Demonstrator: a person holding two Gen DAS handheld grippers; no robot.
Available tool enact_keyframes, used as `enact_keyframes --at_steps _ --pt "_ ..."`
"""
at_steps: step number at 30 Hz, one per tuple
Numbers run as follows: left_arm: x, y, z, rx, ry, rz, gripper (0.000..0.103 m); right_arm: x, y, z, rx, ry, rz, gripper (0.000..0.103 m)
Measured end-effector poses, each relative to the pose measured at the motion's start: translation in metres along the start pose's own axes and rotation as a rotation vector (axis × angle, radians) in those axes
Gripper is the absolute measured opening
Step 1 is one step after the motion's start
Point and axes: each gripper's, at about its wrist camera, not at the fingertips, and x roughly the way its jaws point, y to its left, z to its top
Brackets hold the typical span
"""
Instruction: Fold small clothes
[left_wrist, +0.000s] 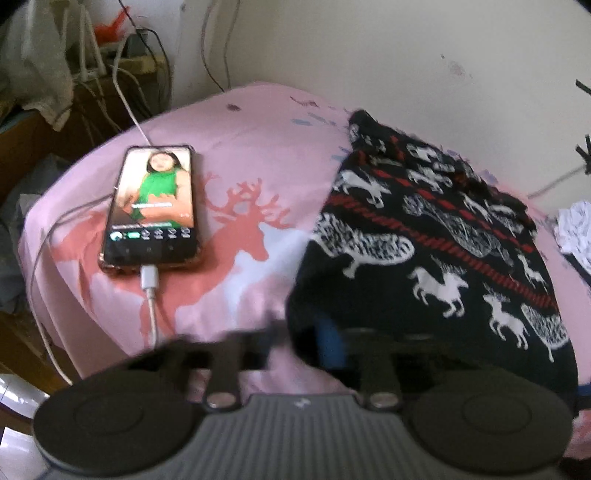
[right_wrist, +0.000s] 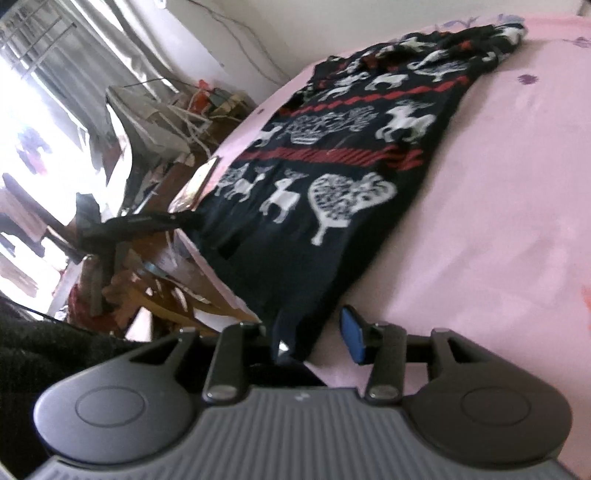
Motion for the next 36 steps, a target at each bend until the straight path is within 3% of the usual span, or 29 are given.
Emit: enact_keyframes --at_steps 3,6,8,11,18,19,20,21,22,24,26,31,33,35,36 --pt "-0.008 0.000 -0.003 -0.002 -0.011 -0.014 0.006 0.011 0.009 0.003 -0.054 0.002 -0.022 0.016" --pt "-0.025 0.005 0.008 -0.059 -0.053 -0.096 0.006 0.003 0.012 0.010 -0.083 -0.041 0.004 0.010" --pt "-0.036 0.007 0.023 -0.090 -0.101 -0.142 0.006 -0.010 0.011 0.020 -0.080 -0.111 0.019 0.009" --pt "-0.039 -0.001 0.052 -0.079 -0.156 -0.180 0.006 -0.026 0.001 0.045 -0.038 -0.217 -0.042 0.007" --pt "0.021 -0.060 0.157 0.016 -0.240 -0.204 0.008 -0.029 -0.057 0.131 0.141 -0.438 -0.205 0.007" --pt "0.037 -0.069 0.170 0.013 -0.256 -0.193 0.012 -0.025 -0.067 0.142 0.171 -0.473 -0.243 0.008" --pt "0.055 -0.077 0.181 0.003 -0.265 -0.178 0.029 -0.020 -0.074 0.151 0.181 -0.497 -0.317 0.016" --pt "0.073 -0.082 0.188 -0.009 -0.256 -0.148 0.040 -0.014 -0.078 0.157 0.179 -0.496 -0.404 0.049" --pt "0.085 -0.085 0.190 -0.022 -0.237 -0.113 0.052 -0.012 -0.081 0.158 0.188 -0.492 -0.478 0.060" --pt "0.099 -0.084 0.180 -0.025 -0.208 -0.094 0.053 -0.020 -0.082 0.145 0.177 -0.489 -0.422 0.058" --pt "0.099 -0.077 0.162 -0.005 -0.209 -0.109 0.065 -0.029 -0.081 0.127 0.177 -0.481 -0.373 0.059" --pt "0.107 -0.063 0.137 0.002 -0.187 -0.059 0.064 -0.019 -0.079 0.103 0.196 -0.423 -0.295 0.057" --pt "0.120 -0.060 0.137 0.017 -0.148 -0.007 0.057 -0.006 -0.072 0.106 0.170 -0.406 -0.313 0.041" --pt "0.138 -0.058 0.137 0.041 -0.083 0.058 0.037 0.007 -0.073 0.113 0.148 -0.357 -0.383 0.026" --pt "0.142 -0.058 0.134 0.055 -0.096 0.069 0.038 0.014 -0.078 0.113 0.149 -0.332 -0.405 0.024"
